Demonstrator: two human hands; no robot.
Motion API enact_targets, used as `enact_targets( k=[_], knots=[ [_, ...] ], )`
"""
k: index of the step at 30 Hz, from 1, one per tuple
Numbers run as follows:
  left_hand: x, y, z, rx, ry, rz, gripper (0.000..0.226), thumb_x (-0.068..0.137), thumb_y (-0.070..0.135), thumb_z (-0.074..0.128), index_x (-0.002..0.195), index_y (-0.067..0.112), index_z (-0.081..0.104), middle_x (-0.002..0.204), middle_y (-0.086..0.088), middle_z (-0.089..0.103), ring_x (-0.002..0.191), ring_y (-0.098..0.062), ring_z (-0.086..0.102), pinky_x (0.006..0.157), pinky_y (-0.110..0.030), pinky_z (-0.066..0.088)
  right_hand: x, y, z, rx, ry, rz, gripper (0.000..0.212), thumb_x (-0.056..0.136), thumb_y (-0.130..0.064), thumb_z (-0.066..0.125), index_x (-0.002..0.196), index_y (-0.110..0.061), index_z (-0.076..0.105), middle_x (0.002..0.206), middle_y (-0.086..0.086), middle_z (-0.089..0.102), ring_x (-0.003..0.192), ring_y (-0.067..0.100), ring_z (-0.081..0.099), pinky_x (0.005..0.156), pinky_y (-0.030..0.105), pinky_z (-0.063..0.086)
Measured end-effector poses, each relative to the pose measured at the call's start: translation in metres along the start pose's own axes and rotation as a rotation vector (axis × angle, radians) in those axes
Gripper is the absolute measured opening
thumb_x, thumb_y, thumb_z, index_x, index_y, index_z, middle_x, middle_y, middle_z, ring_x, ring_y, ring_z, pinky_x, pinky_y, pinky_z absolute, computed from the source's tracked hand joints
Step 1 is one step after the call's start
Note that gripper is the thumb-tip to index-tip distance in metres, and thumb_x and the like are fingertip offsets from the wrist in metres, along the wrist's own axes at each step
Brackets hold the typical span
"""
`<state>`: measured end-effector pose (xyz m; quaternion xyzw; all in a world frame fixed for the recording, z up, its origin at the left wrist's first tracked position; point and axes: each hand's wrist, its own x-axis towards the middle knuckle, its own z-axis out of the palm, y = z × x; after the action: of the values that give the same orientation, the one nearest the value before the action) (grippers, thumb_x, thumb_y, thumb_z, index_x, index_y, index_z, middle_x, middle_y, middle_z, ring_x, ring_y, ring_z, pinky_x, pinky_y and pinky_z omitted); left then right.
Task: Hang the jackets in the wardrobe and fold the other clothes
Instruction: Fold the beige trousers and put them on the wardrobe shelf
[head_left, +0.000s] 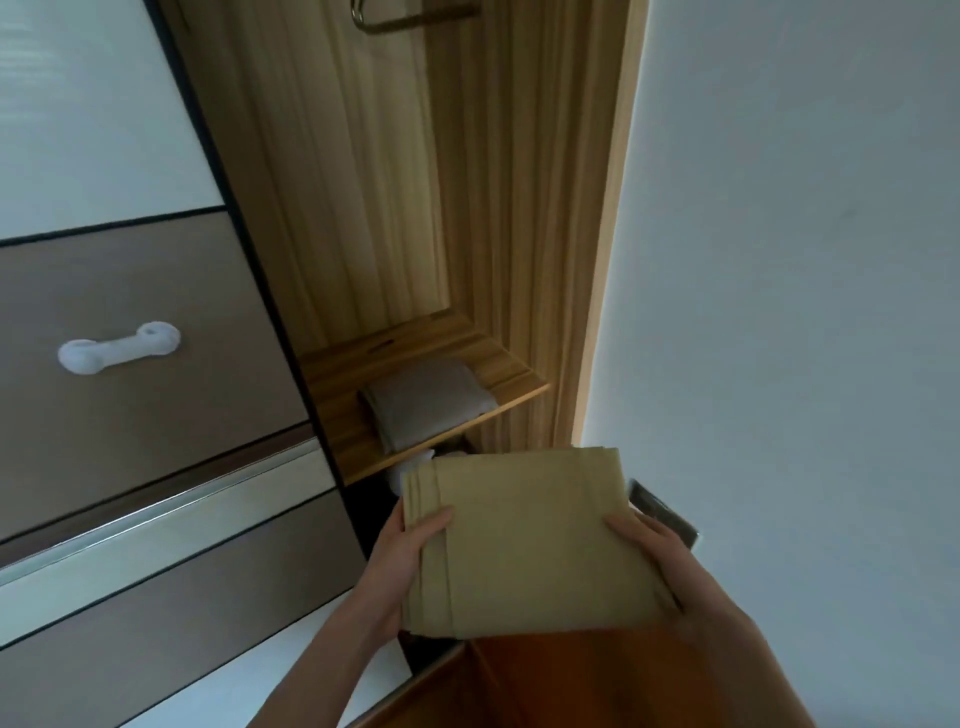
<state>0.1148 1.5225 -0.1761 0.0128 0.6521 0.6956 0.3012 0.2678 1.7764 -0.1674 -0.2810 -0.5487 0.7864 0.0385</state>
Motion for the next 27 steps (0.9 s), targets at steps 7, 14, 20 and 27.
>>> enact_targets(
  k=[7,14,20,27],
  knots=[
    [0.043,0.026,-0.025,-0.073,0.066,0.025,0.055,0.092,0.032,0.075,0.142,0.033,0.054,0.121,-0.003,0.074,0.105,-0.025,0.073,0.078,-0.039,0.059,0.058,-0.009,0.031,-0.097,-0.049,0.039,0.067,0.072,-0.039,0.090,0.132,-0.030,0.063,0.122,0.004,0.073,0.113,0.032,0.069,0.093,0.052,0.060],
    [0.098,0.047,-0.057,-0.119,0.102,-0.008,0.088,0.071,0.053,0.091,0.147,0.031,0.052,0.122,-0.006,0.075,0.107,-0.030,0.074,0.090,-0.054,0.061,0.118,-0.026,0.065,-0.204,-0.041,-0.122,0.067,0.080,-0.043,0.087,0.140,-0.037,0.058,0.130,-0.005,0.070,0.115,0.022,0.070,0.100,0.051,0.058],
    [0.124,0.055,-0.062,-0.076,0.030,0.040,0.094,0.062,0.038,0.088,0.145,0.040,0.046,0.125,0.003,0.071,0.110,-0.019,0.070,0.075,-0.035,0.061,0.175,-0.048,0.074,-0.254,-0.048,-0.185,0.062,0.083,-0.042,0.082,0.140,-0.035,0.059,0.128,-0.006,0.070,0.113,0.020,0.070,0.094,0.041,0.060],
    [0.183,0.066,-0.058,-0.039,0.175,0.152,0.101,0.074,0.031,0.090,0.157,0.033,0.034,0.128,0.006,0.064,0.113,-0.014,0.063,0.078,-0.030,0.053,0.256,-0.068,0.088,-0.216,-0.093,-0.198,0.044,0.088,-0.032,0.080,0.129,-0.035,0.067,0.122,-0.004,0.075,0.106,0.016,0.074,0.094,0.037,0.060]
  ],
)
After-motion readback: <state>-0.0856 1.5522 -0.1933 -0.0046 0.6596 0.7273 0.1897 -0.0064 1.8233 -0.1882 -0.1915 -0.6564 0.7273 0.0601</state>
